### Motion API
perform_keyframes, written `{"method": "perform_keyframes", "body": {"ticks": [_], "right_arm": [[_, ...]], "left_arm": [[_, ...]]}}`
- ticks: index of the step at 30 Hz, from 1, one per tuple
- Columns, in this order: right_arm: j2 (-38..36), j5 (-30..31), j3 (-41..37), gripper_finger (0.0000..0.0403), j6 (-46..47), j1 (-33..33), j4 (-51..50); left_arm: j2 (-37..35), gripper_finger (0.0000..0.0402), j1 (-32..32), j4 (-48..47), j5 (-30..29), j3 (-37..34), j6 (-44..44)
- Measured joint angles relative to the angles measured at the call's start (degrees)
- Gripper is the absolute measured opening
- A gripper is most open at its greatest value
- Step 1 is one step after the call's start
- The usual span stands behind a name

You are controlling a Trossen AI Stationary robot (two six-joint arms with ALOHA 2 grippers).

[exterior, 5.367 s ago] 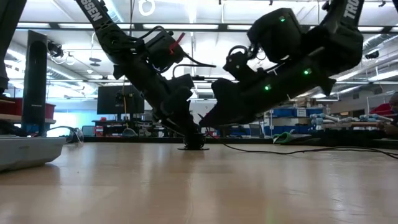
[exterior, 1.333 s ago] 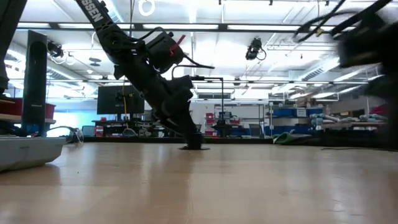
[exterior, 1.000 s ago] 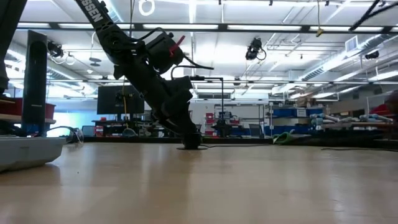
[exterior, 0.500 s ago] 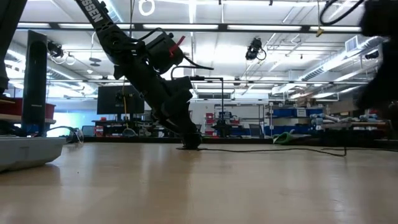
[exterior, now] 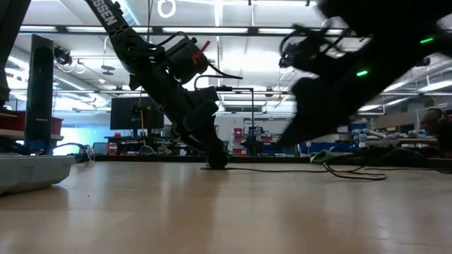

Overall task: Coil cords
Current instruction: Uncoil the black wire from the spool

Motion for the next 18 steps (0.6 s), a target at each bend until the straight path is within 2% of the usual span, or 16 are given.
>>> {"method": "perform_keyframes", "body": {"ticks": [6, 10, 13, 15, 18], "right_arm": [[6.08, -5.88, 0.00, 0.0216, -14.54, -9.80, 22.23], [10.24, -18.33, 0.03, 0.0208, -17.27, -14.97, 32.40], [13.62, -26.80, 0.63, 0.0200, -17.47, -17.43, 34.46], [15.26, -27.77, 2.18, 0.0192, -18.27, -18.11, 35.10], [17.37, -24.47, 4.33, 0.0165, -21.32, -18.05, 34.83]], "left_arm": [[0.00, 0.0300, 0.00, 0.00, 0.01, 0.00, 0.00], [0.00, 0.0300, 0.00, 0.01, -0.01, 0.00, 0.00], [0.00, 0.0300, 0.00, 0.02, -0.01, 0.00, 0.00], [0.00, 0.0300, 0.00, 0.09, -0.01, 0.00, 0.00], [0.00, 0.0300, 0.00, 0.31, -0.01, 0.00, 0.00]]}}
